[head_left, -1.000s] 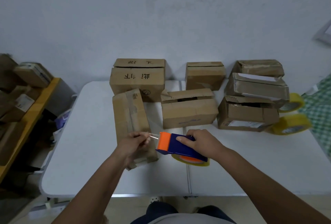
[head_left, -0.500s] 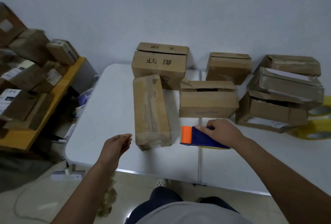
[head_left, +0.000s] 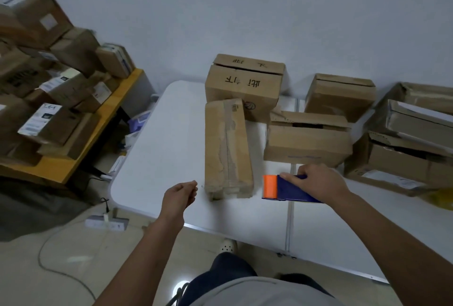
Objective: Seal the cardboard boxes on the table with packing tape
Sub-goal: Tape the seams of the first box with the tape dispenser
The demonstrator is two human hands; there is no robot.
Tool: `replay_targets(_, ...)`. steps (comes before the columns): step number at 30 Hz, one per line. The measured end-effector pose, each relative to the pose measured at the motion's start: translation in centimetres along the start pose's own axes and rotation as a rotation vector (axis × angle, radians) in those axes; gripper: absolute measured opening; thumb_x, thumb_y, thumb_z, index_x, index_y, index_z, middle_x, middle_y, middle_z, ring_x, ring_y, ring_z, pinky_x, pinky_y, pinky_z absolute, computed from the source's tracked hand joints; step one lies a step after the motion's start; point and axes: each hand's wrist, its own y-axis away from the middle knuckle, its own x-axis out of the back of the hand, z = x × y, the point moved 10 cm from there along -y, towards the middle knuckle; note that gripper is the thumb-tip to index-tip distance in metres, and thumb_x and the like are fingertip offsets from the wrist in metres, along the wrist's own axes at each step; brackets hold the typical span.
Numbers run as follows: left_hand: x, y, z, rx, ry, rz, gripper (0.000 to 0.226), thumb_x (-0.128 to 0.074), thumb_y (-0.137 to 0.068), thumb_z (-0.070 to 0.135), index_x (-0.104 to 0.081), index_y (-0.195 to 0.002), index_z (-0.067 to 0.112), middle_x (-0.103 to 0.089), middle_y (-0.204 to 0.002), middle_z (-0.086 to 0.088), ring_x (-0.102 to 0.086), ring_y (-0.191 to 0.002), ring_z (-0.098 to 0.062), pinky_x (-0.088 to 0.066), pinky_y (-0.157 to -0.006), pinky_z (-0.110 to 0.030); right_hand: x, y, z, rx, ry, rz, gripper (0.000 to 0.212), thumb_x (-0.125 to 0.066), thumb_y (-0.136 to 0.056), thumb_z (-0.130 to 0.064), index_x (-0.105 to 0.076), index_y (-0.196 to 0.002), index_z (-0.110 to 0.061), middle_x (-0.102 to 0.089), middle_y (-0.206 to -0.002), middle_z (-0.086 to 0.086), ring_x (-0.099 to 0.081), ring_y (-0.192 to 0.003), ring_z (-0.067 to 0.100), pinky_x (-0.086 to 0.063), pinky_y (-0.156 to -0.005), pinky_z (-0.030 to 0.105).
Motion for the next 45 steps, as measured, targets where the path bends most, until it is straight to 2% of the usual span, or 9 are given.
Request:
replay_targets(5,-1.0,-0.1,0.0,-0.018,-0.078,-0.028,0.021,-0.071,-0.091,0.018,-0.066,-0.103,0.001,-0.065,-0.102,-0.002,-0.059,-0.094,-0.015,-0.048,-0.078,-0.023,0.0,-0.3,-0.1,0.012,0.001,0.003,0.060,-0.035,-0.082,-0.080,-0.056,-0.070,-0.025,-0.059,-0.066,-0.004,-0.058,-0.065,0.010,-0.052,-0.068,0.028)
replay_targets(10,-1.9,-0.7,-0.7,0.000,-0.166,-0.071,0.040,-0.084,-0.077,0.036,-0.052,-0.081,0.012,-0.046,-0.082,-0.002,-0.051,-0.090,-0.016,-0.044,-0.089,-0.033,-0.1,-0.5,-0.2,0.022,0.007,-0.007,0.056,-0.037,-0.082,-0.079,-0.056,-0.072,-0.027,-0.059,-0.067,-0.006,-0.057,-0.066,0.009,-0.051,-0.066,0.026)
replay_targets(13,-1.9,-0.9,-1.1,0.011,-0.173,-0.053,0.058,-0.086,-0.074,0.039,-0.058,-0.103,-0.003,-0.051,-0.094,-0.016,-0.054,-0.097,-0.016,-0.044,-0.098,-0.039,-0.1,-0.6,-0.3,0.036,0.000,-0.005,0.053,-0.039,-0.084,-0.076,-0.053,-0.069,-0.028,-0.057,-0.065,-0.006,-0.056,-0.064,0.007,-0.045,-0.060,0.023)
replay_targets(17,-1.9,-0.5,-1.0,-0.002,-0.173,-0.002,0.050,-0.082,-0.081,0.034,-0.055,-0.114,0.008,-0.056,-0.113,-0.002,-0.053,-0.110,-0.020,-0.043,-0.100,-0.037,0.1,-1.0,-0.4,0.048,-0.002,0.001,0.054,-0.038,-0.084,-0.077,-0.054,-0.069,-0.027,-0.058,-0.065,-0.005,-0.057,-0.065,0.009,-0.050,-0.065,0.026)
replay_targets(21,-2.0,-0.3,-1.1,-0.010,-0.164,0.035,0.044,-0.079,-0.084,0.032,-0.055,-0.113,0.010,-0.056,-0.111,-0.001,-0.053,-0.107,-0.023,-0.041,-0.090,-0.032,-0.3,-1.4,-0.3,0.037,0.024,-0.028,0.056,-0.038,-0.085,-0.076,-0.060,-0.077,-0.025,-0.059,-0.068,-0.005,-0.058,-0.067,0.010,-0.052,-0.069,0.027)
replay_targets(27,-2.0,-0.4,-1.1,-0.020,-0.156,0.034,0.037,-0.078,-0.086,0.027,-0.056,-0.111,0.010,-0.056,-0.107,-0.002,-0.054,-0.104,-0.022,-0.041,-0.088,-0.031,-1.1,-1.9,-0.4,0.009,0.066,-0.078,0.061,-0.036,-0.085,-0.077,-0.060,-0.081,-0.022,-0.058,-0.071,-0.003,-0.057,-0.069,0.011,-0.049,-0.067,0.026)
replay_targets(36,-1.9,-1.0,-1.7,0.024,-0.177,-0.011,0.041,-0.079,-0.085,0.031,-0.057,-0.112,0.009,-0.058,-0.118,-0.004,-0.054,-0.116,-0.022,-0.043,-0.107,-0.043,-2.3,-2.6,-0.7,-0.019,0.094,-0.091,0.065,-0.036,-0.085,-0.077,-0.063,-0.090,-0.018,-0.061,-0.078,0.000,-0.061,-0.076,0.015,-0.050,-0.068,0.027)
replay_targets(41,-2.2,-1.0,-1.5,0.031,-0.205,-0.097,0.045,-0.077,-0.085,0.035,-0.059,-0.116,0.007,-0.061,-0.118,-0.003,-0.056,-0.112,-0.016,-0.045,-0.092,-0.033,-2.4,-2.4,-0.8,-0.030,0.108,-0.081,0.066,-0.036,-0.085,-0.077,-0.064,-0.091,-0.017,-0.061,-0.082,0.001,-0.061,-0.079,0.016,-0.049,-0.070,0.027)
replay_targets(45,-1.6,-0.8,-1.4,0.019,-0.210,-0.142,0.030,-0.063,-0.096,0.034,-0.066,-0.111,0.008,-0.064,-0.117,-0.004,-0.061,-0.107,-0.014,-0.047,-0.092,-0.030,-2.4,-2.5,-0.6,-0.020,0.118,-0.073,0.066,-0.035,-0.086,-0.077,-0.064,-0.093,-0.019,-0.061,-0.081,-0.001,-0.061,-0.079,0.014,-0.049,-0.070,0.026)
